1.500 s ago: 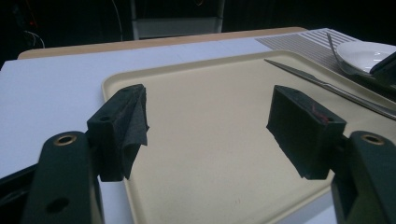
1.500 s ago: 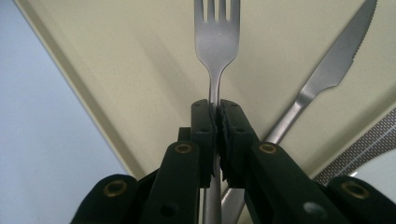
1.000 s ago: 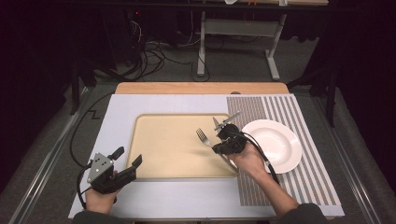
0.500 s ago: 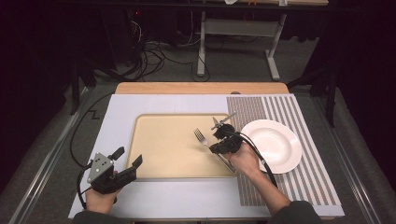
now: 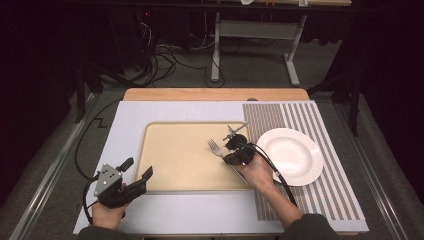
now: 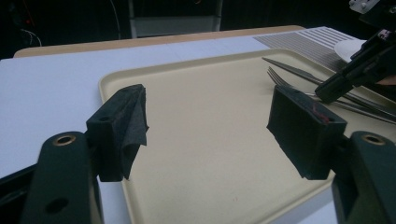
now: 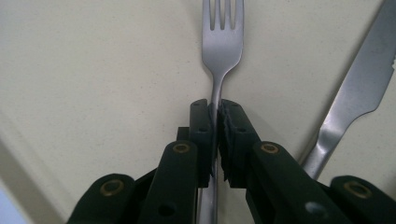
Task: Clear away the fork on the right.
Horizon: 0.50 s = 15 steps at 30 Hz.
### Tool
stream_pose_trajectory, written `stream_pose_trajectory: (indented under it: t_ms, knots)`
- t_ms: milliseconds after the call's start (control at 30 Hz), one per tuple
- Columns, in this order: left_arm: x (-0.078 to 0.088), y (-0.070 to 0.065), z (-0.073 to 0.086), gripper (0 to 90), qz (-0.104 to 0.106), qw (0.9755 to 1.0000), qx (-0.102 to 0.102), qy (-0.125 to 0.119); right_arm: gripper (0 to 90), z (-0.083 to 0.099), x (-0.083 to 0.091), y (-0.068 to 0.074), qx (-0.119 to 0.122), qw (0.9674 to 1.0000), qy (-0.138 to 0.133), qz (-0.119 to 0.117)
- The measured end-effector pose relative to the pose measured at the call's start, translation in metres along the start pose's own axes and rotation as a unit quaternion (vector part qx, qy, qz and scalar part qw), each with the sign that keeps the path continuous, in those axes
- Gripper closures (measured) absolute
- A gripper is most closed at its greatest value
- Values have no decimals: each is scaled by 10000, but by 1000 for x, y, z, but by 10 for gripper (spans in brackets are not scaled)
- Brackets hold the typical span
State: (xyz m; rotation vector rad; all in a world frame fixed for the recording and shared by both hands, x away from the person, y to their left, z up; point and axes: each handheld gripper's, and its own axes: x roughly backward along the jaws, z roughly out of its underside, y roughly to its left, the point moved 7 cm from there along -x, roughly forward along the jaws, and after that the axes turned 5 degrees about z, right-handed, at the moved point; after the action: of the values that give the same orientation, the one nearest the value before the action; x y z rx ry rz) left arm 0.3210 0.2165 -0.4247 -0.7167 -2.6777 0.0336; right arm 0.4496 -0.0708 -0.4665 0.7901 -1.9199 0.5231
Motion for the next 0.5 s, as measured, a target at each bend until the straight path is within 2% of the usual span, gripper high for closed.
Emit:
stream_pose_trajectory:
  t_ms: [33,333,500]
  knots:
    - [0,0,0,291,2,10000,-2,2,842,1,-1,0,5,9999,26,97]
    - [0,-1,0,293,8,10000,-7,10,820,-1,-2,-7,252,9985,-5,483]
    - [0,-1,0,293,13,10000,-10,14,818,-1,-3,-11,241,9983,-48,537]
